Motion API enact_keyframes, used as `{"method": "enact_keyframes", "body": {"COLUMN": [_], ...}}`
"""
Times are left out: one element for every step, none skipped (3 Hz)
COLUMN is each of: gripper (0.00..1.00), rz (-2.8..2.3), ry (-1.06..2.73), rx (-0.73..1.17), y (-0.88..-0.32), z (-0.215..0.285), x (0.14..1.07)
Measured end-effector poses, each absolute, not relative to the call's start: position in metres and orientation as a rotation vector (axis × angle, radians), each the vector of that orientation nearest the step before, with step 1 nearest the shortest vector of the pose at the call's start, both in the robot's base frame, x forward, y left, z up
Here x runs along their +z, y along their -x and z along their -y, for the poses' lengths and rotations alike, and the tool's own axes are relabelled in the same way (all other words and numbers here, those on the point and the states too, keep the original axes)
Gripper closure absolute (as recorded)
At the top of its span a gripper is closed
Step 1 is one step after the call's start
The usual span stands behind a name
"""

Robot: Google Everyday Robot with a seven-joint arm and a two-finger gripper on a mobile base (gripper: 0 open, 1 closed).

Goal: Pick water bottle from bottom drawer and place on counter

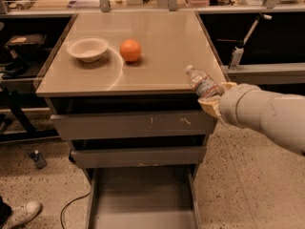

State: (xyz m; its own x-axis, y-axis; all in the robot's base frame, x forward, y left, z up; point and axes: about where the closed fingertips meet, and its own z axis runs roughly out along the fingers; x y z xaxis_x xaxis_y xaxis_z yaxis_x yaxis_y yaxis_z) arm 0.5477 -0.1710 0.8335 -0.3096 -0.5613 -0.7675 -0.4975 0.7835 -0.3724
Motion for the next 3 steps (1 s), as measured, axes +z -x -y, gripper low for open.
{"method": "enact_keyframes", "body": {"gripper": [1.00, 1.00, 1.00], "rz": [-1.938, -1.937, -1.915], "ry": [0.801, 0.823, 0.819], "rx": [-0.116, -0.132, -0.138], "y": [-0.585, -0.632, -0.637], "z": [0.182, 0.181, 0.179], "x": [0.868, 0.888, 0.902]}}
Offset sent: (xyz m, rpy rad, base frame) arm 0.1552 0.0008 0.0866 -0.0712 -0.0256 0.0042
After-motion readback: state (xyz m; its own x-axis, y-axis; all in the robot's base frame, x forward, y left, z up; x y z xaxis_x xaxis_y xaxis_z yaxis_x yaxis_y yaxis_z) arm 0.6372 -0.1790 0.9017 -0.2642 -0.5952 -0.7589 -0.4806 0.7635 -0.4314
